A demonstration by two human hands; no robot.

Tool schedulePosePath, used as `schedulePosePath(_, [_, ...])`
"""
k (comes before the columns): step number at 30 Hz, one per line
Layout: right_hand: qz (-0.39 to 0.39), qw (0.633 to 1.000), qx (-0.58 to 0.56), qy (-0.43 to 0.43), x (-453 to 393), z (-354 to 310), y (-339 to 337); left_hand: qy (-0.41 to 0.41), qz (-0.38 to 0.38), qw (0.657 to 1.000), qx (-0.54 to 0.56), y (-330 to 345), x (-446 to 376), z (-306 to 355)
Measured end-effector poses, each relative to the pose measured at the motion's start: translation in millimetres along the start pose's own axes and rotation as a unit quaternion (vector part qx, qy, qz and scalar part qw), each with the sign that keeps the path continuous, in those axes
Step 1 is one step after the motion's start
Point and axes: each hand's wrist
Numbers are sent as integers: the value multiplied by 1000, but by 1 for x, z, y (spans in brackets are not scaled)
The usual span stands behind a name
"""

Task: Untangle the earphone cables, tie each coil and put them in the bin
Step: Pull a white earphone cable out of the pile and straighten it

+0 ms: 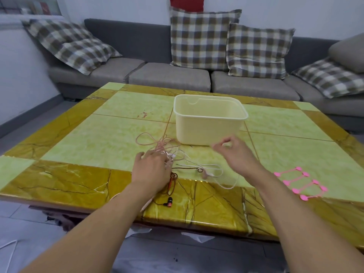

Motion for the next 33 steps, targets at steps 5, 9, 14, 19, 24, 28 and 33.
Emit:
schedulePosePath(5, [-172,952,254,16,-2,25,8,-46,1,999,-11,4,-3,-11])
schedulePosePath(9, [-125,944,302,43,-4,24,3,-74,26,997,-20,5,-5,-23])
schedulePosePath(14, [-21,993,118,-3,4,18,0,-97,39,994,-25,7,-8,-33])
schedulePosePath(19, [18,977,-190,-95,14,-4,2,17,195,978,74,-7,-9,-14])
schedulePosePath(24, [-75,812,-579,-32,19,-28,-2,114,46,984,129,-12,0,21])
schedulePosePath(28, [-81,742,-665,33,21,-34,-17,73,-37,996,33,7,4,16])
schedulePosePath(33, [-2,999,-32,17,21,-6,-16,47,10,997,62,14,-3,-2])
Point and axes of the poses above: each hand's wrist, its own x-axis away from the middle knuckle, its own y-axis out of the palm, z = x × y, and after that the axes turned 11 degrees about -x, right-handed
